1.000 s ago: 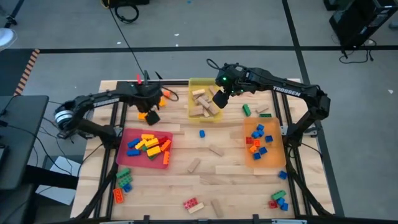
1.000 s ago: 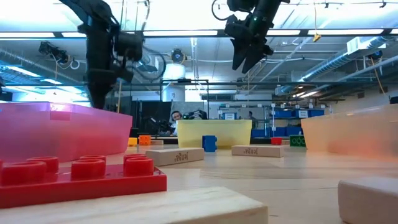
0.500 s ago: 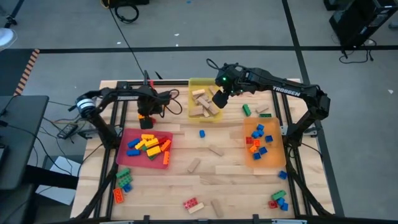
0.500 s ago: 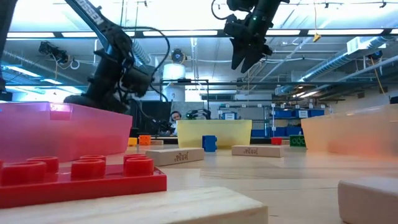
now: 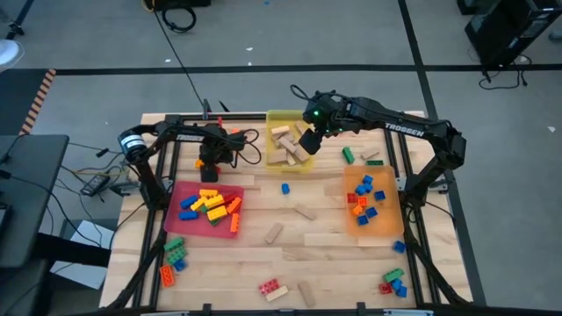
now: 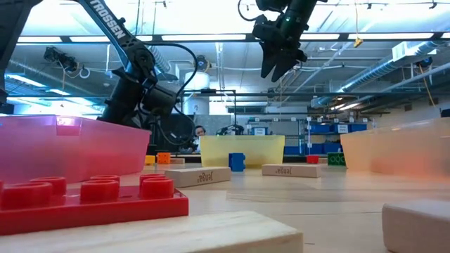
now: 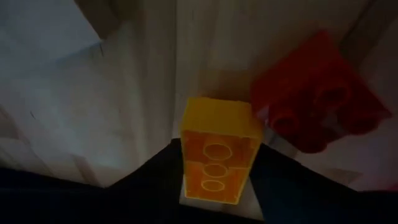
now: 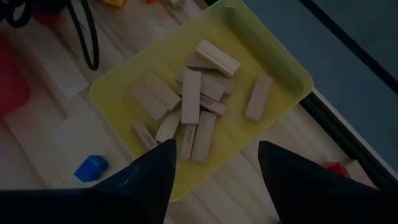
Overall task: Sort blocks by size
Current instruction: Put the 3 stud yellow game piece into the pink bin
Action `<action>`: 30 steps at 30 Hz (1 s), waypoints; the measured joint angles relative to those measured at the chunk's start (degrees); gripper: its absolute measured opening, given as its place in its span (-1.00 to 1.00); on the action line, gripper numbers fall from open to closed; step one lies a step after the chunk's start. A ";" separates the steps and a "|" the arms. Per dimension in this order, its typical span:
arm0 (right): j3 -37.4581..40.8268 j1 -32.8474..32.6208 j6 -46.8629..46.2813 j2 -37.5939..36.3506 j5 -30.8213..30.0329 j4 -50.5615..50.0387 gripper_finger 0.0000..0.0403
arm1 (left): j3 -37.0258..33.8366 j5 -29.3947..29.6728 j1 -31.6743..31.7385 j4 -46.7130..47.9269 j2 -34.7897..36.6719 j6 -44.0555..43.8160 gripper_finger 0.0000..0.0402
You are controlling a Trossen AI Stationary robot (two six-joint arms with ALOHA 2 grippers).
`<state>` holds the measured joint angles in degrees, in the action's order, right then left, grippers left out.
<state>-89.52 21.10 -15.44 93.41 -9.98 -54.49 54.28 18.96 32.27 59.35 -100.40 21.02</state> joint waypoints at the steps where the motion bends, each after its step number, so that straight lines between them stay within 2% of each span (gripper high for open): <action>1: 0.00 0.00 0.00 0.00 0.00 -0.01 0.20 | 0.00 0.14 0.00 0.11 0.00 0.00 -0.20; 4: 0.00 0.00 0.00 0.00 0.00 -0.01 0.19 | 0.00 0.39 0.00 0.24 0.02 -0.26 -0.32; 11: 0.00 0.00 0.00 0.00 0.02 -0.01 0.17 | -0.09 -0.41 0.00 2.62 2.72 -6.55 -0.32; 22: -0.02 0.00 -2.80 0.00 0.04 -0.03 0.16 | -0.09 -11.28 -2.74 9.28 24.77 -23.40 -0.32; 26: -0.02 -0.24 -5.56 0.00 0.33 -0.03 0.15 | -0.09 -14.19 -7.55 12.18 32.41 -29.79 -0.32; 30: -0.02 -0.87 -7.40 0.00 0.37 -0.04 0.17 | -0.09 -14.73 -14.64 14.46 36.44 -34.23 -0.32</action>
<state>-89.54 20.23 -22.84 93.41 -9.61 -54.53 54.19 4.23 17.63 73.81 -63.96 -13.22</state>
